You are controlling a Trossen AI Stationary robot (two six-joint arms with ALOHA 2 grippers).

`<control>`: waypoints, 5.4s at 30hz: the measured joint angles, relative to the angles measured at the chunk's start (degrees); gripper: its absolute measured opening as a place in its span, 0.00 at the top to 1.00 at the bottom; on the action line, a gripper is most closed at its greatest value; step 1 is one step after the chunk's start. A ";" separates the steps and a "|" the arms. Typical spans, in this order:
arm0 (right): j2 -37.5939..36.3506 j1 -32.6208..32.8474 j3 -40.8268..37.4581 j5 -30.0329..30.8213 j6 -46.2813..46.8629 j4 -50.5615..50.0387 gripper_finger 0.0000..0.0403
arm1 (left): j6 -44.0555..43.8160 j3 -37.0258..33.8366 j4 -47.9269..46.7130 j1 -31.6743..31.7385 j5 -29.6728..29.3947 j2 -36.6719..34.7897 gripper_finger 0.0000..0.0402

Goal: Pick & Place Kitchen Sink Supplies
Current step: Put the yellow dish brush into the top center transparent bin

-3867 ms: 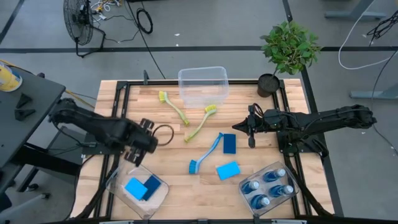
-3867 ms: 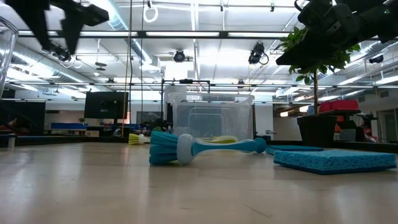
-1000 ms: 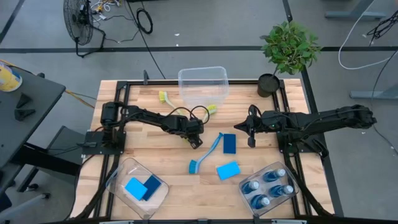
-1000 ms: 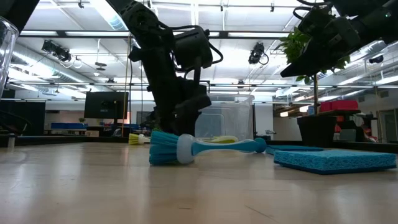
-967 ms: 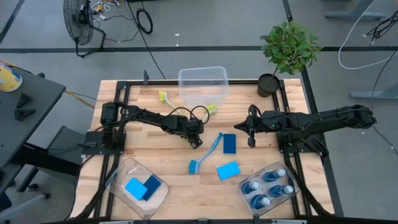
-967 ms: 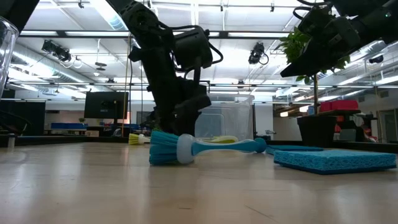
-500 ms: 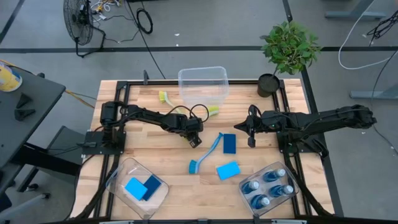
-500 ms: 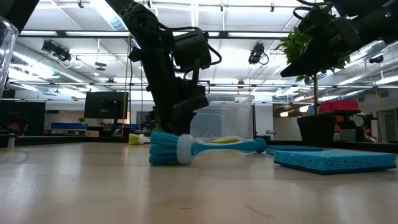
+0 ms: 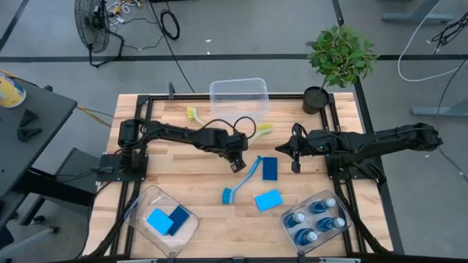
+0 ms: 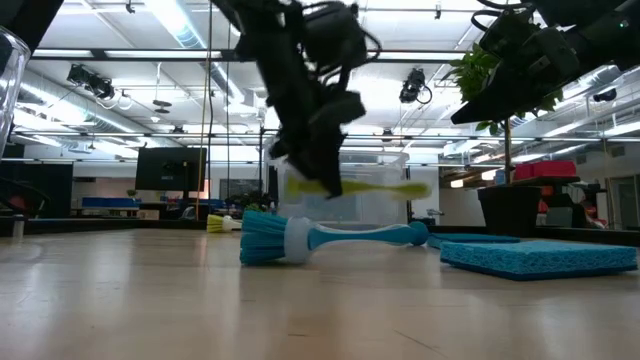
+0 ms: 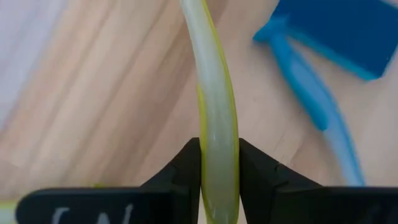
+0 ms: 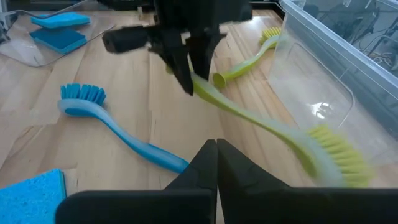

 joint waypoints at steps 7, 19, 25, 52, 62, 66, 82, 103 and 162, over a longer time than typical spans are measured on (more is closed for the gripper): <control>0.00 -0.01 0.00 0.00 -0.02 0.00 0.99 | 4.92 8.94 -9.45 0.38 -3.74 -0.02 0.80; 0.00 0.00 0.00 0.00 -0.04 0.00 0.99 | 16.68 19.50 -14.39 4.99 -11.25 -0.02 0.80; 0.00 0.00 0.00 0.00 -0.07 0.00 0.99 | 22.83 23.09 -14.29 10.94 -11.93 -0.04 0.79; 0.02 -0.02 0.00 2.05 1.64 -0.09 0.99 | 31.50 23.87 -8.28 27.52 4.98 5.78 0.75; 0.02 -0.02 0.00 2.15 1.57 -0.11 0.99 | 31.48 23.80 -8.55 27.18 4.76 8.35 0.76; 0.00 0.00 0.00 1.96 1.62 -0.09 0.99 | 31.46 23.80 -8.56 27.16 4.18 8.35 0.74; 0.02 -0.01 0.00 1.95 1.63 -0.09 0.99 | 28.97 23.80 -9.75 26.87 4.16 6.51 0.38; 0.02 0.00 0.00 1.92 1.67 -0.50 0.99 | 44.82 23.87 -43.52 26.61 12.18 -8.07 0.41; 0.02 -0.02 0.00 1.95 1.53 -0.52 0.99 | -32.18 -8.78 -31.79 32.94 0.13 -20.99 0.41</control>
